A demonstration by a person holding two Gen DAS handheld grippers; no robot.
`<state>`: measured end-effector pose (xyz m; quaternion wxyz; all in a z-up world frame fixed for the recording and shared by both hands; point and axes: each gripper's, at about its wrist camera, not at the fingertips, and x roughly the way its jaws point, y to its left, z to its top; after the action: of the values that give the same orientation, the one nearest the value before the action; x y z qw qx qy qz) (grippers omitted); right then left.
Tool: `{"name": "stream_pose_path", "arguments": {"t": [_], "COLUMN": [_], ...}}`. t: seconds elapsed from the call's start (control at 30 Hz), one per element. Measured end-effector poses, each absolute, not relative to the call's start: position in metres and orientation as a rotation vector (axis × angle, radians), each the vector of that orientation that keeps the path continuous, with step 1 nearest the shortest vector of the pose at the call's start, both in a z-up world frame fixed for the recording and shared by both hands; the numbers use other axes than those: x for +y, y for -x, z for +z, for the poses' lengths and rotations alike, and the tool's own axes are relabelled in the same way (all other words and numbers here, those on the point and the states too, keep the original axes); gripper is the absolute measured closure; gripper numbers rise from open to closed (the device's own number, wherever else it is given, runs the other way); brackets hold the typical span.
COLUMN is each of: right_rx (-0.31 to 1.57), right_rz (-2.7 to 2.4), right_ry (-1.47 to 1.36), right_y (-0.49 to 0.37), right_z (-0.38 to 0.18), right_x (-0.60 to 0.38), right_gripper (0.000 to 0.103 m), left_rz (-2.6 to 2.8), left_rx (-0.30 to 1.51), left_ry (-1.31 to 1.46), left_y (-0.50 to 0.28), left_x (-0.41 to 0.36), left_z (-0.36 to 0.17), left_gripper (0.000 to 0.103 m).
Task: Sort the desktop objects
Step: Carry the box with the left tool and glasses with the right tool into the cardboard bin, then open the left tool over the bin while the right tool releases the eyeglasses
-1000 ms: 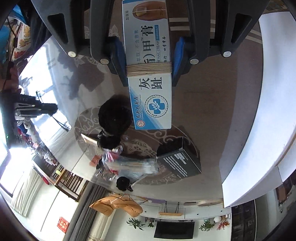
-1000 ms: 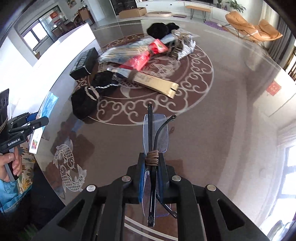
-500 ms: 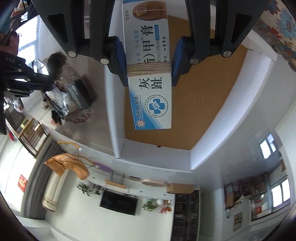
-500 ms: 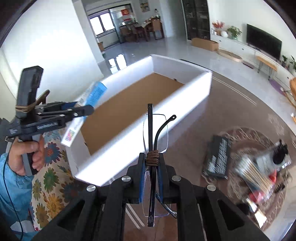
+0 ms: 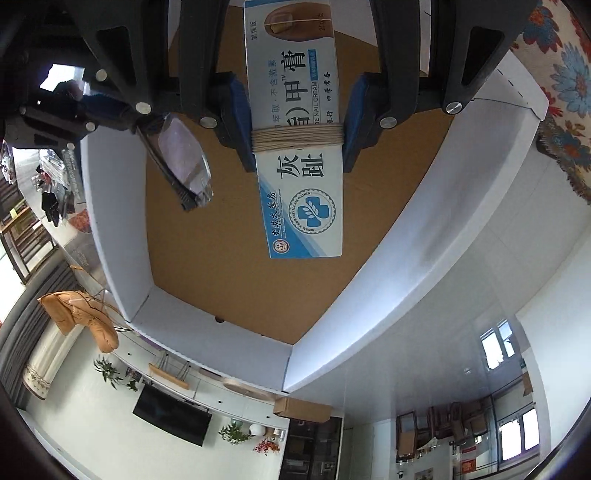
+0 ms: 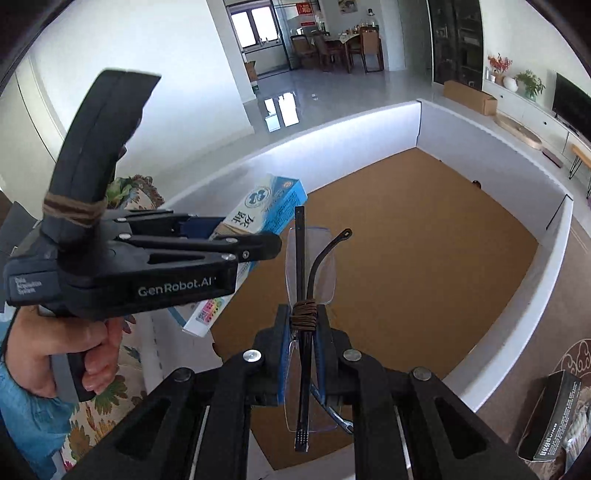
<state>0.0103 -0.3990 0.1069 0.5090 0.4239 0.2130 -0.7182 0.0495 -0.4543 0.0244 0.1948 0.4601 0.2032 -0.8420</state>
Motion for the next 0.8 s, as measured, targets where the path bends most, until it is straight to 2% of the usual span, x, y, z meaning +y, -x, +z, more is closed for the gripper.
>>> {"name": "stream_pose_path", "arguments": {"t": [0.07,0.1,0.13,0.17,0.2,0.5,0.8], "right_rx": [0.568,0.6,0.619,0.637,0.655,0.949,0.919], "right_rz": [-1.732,-1.739,-1.744,-1.741,-1.734,-1.823,-1.889], "right_ry": [-1.027,-1.026,-1.021,-1.018,-1.01,-0.956,-0.95], "right_y": [-0.014,-0.017,-0.017,-0.018,-0.02,-0.044,-0.062], "right_z": [0.095,0.089,0.086,0.083,0.081,0.069,0.074], "right_x": [-0.401,-0.403,-0.4,-0.397,-0.395,-0.386,-0.365], "right_gripper": [0.085,0.078,0.052,0.027,0.023,0.023,0.025], "left_rz": [-2.31,-2.3,-2.294,-2.288,-2.286,-2.227,-2.245], "left_rx": [0.575,0.579,0.576,0.566,0.55,0.326,0.336], "left_ry": [-1.32,-1.326,-1.325,-1.323,-1.317,-1.438,-1.432], "left_y": [-0.042,-0.041,-0.041,-0.04,-0.04,-0.029,-0.043], "left_x": [-0.458,-0.459,-0.459,-0.46,-0.459,-0.445,-0.441], "left_z": [0.018,0.015,0.013,0.012,0.012,-0.003,-0.003], "left_gripper": [0.055,0.044,0.036,0.02,0.016,0.016,0.016]}}
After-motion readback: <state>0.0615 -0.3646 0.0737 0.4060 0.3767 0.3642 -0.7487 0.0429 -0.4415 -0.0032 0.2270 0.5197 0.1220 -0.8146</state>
